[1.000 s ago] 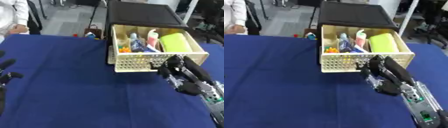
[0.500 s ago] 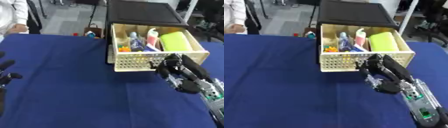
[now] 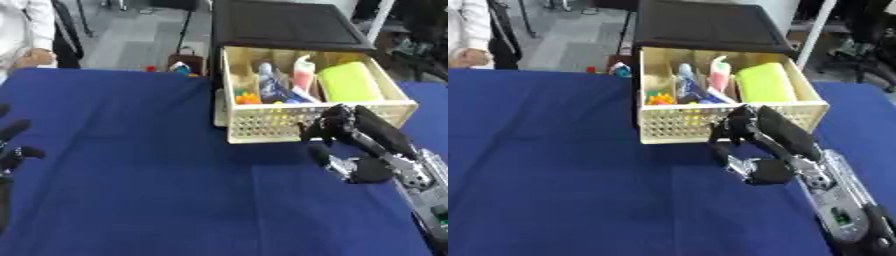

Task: Pick up objects from table and place into drawer.

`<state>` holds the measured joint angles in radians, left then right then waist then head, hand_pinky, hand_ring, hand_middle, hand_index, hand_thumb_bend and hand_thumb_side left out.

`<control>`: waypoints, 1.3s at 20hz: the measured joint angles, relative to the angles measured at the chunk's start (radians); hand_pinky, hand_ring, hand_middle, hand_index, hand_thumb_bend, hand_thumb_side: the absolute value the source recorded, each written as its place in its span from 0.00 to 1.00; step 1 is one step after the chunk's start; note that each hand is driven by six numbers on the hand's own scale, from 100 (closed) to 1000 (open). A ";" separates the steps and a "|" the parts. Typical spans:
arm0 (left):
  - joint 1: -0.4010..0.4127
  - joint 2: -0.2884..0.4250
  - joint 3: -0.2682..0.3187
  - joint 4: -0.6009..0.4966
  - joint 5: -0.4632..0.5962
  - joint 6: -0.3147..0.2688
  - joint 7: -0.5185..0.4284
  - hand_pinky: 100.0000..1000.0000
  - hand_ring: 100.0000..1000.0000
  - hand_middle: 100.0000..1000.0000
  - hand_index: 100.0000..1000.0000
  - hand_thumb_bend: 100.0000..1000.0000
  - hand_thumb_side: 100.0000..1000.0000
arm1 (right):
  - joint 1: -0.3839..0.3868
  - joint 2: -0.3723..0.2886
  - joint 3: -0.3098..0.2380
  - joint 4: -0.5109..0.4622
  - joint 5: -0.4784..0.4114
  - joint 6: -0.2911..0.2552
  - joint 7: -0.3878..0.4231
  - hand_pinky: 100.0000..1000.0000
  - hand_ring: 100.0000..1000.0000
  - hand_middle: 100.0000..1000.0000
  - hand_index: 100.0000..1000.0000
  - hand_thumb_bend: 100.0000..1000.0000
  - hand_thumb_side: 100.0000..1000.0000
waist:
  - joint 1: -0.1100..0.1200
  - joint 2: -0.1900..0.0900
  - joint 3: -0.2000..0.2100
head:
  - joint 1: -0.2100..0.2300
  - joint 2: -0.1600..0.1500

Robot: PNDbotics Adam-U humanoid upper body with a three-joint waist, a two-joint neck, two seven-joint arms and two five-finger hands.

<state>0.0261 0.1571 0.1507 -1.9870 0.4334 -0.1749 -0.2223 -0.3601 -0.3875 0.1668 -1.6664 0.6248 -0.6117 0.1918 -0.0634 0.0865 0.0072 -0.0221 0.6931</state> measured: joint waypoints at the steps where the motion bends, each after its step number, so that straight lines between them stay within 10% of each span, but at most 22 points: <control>1: 0.000 0.000 0.000 0.000 0.000 0.001 0.000 0.49 0.78 0.84 0.80 0.01 1.00 | -0.001 0.002 -0.001 0.003 0.007 -0.001 -0.001 0.12 0.01 0.18 0.55 0.24 1.00 | 0.000 0.000 0.000 | 0.000 0.000; 26: -0.013 -0.017 0.000 0.000 0.000 0.006 0.002 0.49 0.78 0.84 0.80 0.02 1.00 | -0.063 0.015 -0.046 0.131 0.118 -0.053 -0.100 0.11 0.02 0.16 0.55 0.22 1.00 | 0.012 0.013 0.006 | 0.005 -0.019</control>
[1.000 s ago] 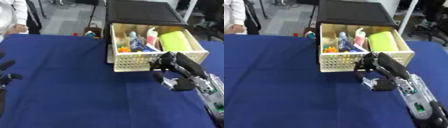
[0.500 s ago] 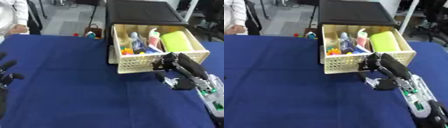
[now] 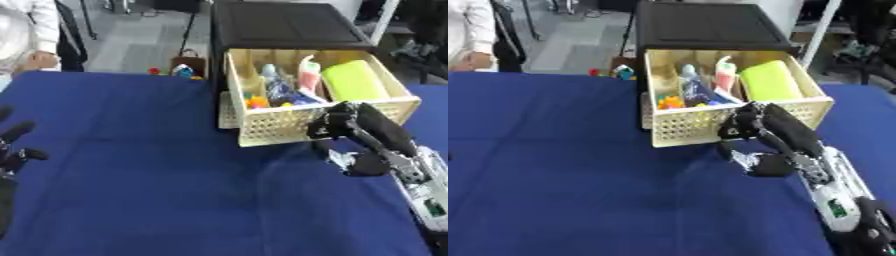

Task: Pick up objects from table and place into drawer.

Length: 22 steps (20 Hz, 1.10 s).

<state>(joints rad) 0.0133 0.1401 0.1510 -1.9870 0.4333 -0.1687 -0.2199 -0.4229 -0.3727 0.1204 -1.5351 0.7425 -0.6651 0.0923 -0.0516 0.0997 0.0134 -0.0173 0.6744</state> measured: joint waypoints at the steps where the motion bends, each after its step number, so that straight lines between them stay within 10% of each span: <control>1: -0.003 0.000 0.000 0.000 0.000 0.000 0.000 0.49 0.78 0.84 0.80 0.02 1.00 | 0.000 0.000 0.000 0.000 0.000 0.000 0.000 0.11 0.02 0.16 0.55 0.22 1.00 | 0.000 0.001 0.001 | 0.000 0.000; 22: -0.014 -0.001 0.000 0.000 0.000 0.005 -0.001 0.49 0.78 0.84 0.80 0.02 1.00 | -0.011 0.000 0.036 -0.062 -0.003 0.033 0.021 0.10 0.03 0.19 0.60 0.19 1.00 | 0.001 0.012 0.013 | 0.005 -0.026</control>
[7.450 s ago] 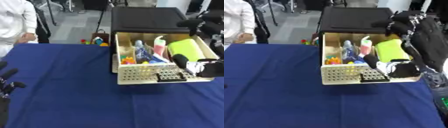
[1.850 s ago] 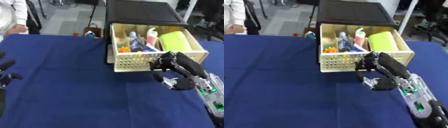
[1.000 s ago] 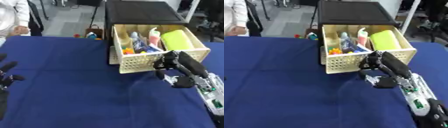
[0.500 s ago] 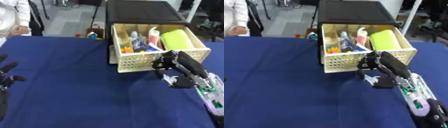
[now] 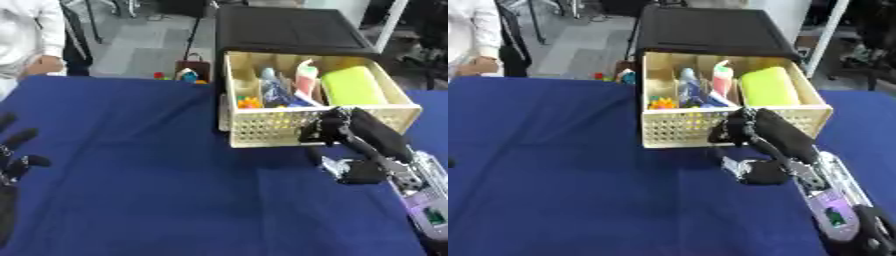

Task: Pick up objects from table and place into drawer.

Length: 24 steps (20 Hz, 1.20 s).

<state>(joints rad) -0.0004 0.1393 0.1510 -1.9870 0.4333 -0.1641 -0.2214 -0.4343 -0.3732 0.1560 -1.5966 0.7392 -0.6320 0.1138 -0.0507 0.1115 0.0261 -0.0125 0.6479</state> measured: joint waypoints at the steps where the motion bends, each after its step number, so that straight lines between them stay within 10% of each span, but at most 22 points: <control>1: 0.000 0.000 0.000 0.000 0.000 0.001 0.000 0.49 0.78 0.84 0.80 0.02 1.00 | -0.003 0.000 0.000 0.000 0.005 0.003 -0.002 0.10 0.04 0.19 0.60 0.19 1.00 | 0.000 0.000 0.001 | 0.000 0.000; 24: -0.026 -0.026 0.000 0.000 -0.029 0.007 -0.006 0.48 0.78 0.84 0.80 0.01 1.00 | -0.066 0.015 -0.003 0.019 0.116 0.021 -0.054 0.11 0.05 0.20 0.61 0.17 1.00 | -0.001 0.051 0.011 | 0.001 -0.065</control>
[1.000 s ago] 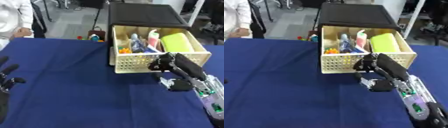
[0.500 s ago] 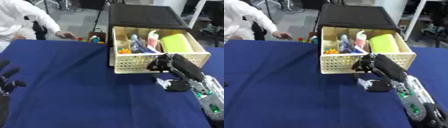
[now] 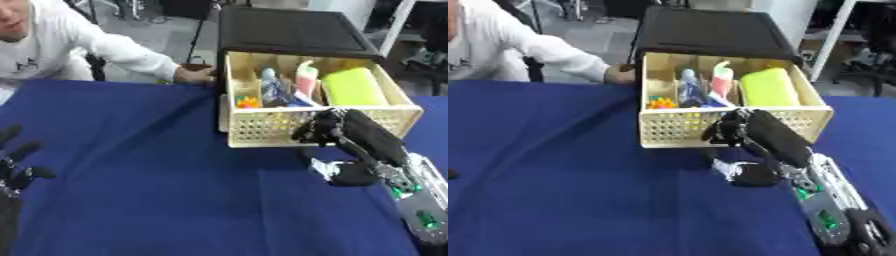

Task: Pick up objects from table and place into drawer.

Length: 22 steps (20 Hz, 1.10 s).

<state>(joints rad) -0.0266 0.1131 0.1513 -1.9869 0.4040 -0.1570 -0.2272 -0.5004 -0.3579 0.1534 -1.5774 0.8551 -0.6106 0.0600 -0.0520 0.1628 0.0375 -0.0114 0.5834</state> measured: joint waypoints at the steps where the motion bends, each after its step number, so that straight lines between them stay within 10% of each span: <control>1: -0.001 0.000 0.000 0.000 -0.002 0.000 0.000 0.48 0.78 0.84 0.80 0.00 1.00 | 0.000 0.000 0.000 -0.002 0.000 0.001 -0.001 0.11 0.05 0.20 0.61 0.17 1.00 | 0.000 0.003 0.000 | 0.000 -0.004; 22: -0.011 -0.008 0.000 0.000 -0.015 -0.001 -0.001 0.48 0.78 0.84 0.80 0.01 1.00 | -0.002 -0.016 0.001 -0.047 0.008 0.046 0.003 0.12 0.08 0.23 0.64 0.13 1.00 | 0.000 0.020 0.000 | -0.001 -0.023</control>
<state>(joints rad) -0.0372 0.1052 0.1515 -1.9869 0.3894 -0.1580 -0.2283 -0.5025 -0.3742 0.1539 -1.6239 0.8630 -0.5649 0.0633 -0.0521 0.1831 0.0374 -0.0126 0.5603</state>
